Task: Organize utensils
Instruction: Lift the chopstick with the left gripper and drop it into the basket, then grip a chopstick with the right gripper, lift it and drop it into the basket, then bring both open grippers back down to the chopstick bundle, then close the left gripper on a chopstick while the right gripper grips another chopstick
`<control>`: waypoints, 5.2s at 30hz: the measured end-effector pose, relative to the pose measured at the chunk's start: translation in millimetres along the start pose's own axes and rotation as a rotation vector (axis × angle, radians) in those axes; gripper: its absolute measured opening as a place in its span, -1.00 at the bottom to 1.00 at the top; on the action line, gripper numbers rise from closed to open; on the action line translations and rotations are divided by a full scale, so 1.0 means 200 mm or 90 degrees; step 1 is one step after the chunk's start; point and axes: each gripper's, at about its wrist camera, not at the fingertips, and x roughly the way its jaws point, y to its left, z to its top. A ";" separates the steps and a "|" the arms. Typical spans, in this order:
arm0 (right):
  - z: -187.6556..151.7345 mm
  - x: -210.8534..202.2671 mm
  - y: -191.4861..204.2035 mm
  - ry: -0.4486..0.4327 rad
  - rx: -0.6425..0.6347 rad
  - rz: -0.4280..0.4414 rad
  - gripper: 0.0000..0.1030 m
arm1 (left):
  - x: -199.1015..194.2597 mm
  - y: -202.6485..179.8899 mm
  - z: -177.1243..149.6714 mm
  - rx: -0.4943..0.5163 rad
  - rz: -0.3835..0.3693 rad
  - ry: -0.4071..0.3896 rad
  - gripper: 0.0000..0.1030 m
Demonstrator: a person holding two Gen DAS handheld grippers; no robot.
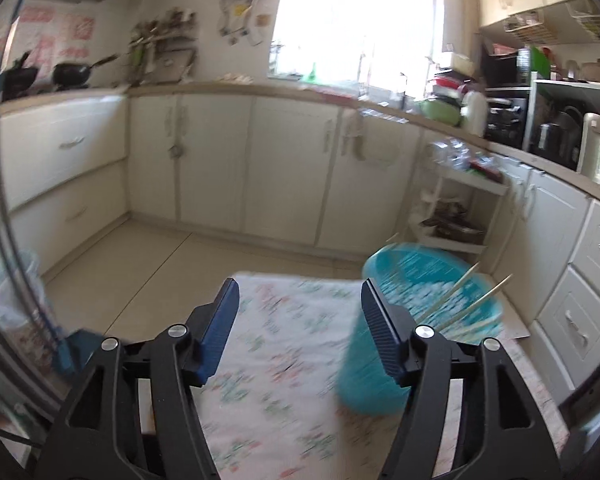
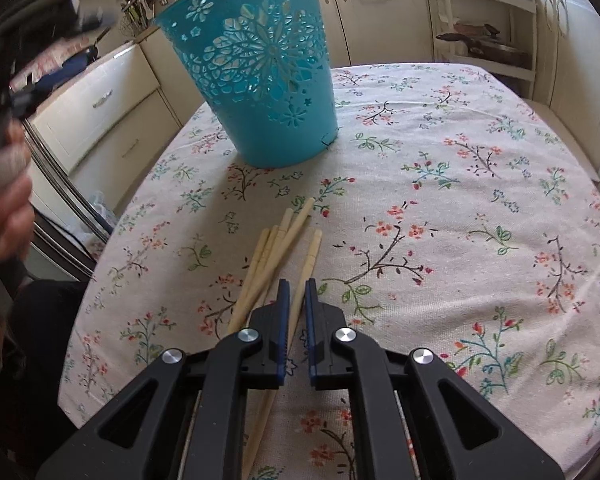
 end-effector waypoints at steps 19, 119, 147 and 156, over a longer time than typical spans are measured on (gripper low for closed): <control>0.04 -0.18 -0.06 -0.012 0.057 -0.028 -0.89 | 0.28 0.17 -0.27 0.011 0.006 0.215 0.33; 0.04 0.01 -0.09 -0.003 0.028 0.005 -0.87 | 0.07 -0.33 -0.69 0.210 -0.102 0.308 0.66; 0.03 0.00 -0.17 0.028 0.085 0.063 -0.87 | 0.07 -0.36 -0.74 0.180 -0.085 0.337 0.67; 0.04 0.00 -0.20 0.032 0.109 0.079 -0.87 | 0.04 -0.36 -0.75 0.134 -0.045 0.350 0.67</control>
